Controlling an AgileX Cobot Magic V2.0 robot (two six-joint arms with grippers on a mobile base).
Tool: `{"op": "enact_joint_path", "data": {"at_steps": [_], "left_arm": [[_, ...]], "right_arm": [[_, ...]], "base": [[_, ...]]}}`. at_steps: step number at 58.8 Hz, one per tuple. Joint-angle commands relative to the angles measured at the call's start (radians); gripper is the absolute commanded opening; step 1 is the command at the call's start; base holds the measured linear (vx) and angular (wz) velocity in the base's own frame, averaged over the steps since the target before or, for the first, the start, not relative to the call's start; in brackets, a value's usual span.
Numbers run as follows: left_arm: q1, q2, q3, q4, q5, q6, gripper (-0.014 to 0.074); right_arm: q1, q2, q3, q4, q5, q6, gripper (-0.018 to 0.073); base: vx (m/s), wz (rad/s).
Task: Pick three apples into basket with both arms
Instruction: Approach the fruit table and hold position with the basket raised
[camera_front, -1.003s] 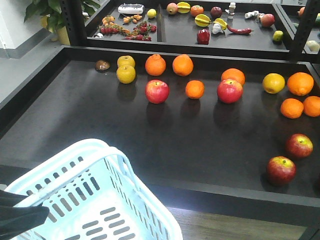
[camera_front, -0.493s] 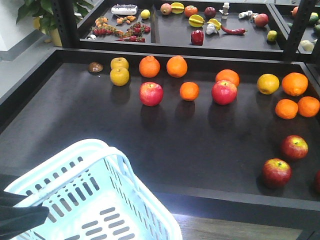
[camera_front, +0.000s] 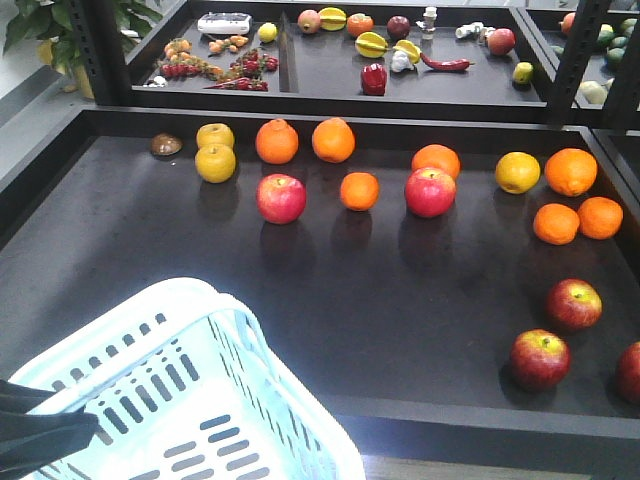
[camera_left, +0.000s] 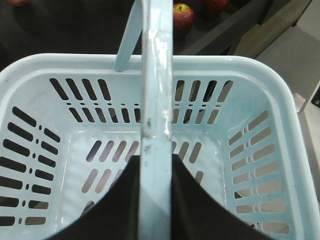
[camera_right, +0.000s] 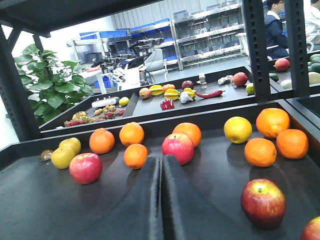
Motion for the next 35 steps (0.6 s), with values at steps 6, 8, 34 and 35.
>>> {"op": "enact_joint_path", "data": {"at_steps": [6, 8, 34, 35], "left_arm": [[-0.004, -0.005, -0.027, -0.057, -0.075, -0.005, -0.0006], [-0.004, -0.005, -0.027, -0.057, -0.075, -0.005, -0.0006], [-0.004, -0.005, -0.027, -0.057, -0.075, -0.005, -0.0006], [-0.004, -0.005, -0.027, -0.057, -0.075, -0.005, -0.0006]], "right_arm": [[-0.006, -0.012, 0.011, -0.006, -0.072, -0.007, -0.0006], [-0.006, -0.012, 0.011, -0.006, -0.072, -0.007, -0.0006], [-0.006, -0.012, 0.011, -0.006, -0.072, -0.007, -0.0006], [-0.006, -0.012, 0.011, -0.006, -0.072, -0.007, -0.0006]], "base": [[0.09, -0.06], [0.09, -0.05], [0.1, -0.03], [0.1, -0.04]]}}
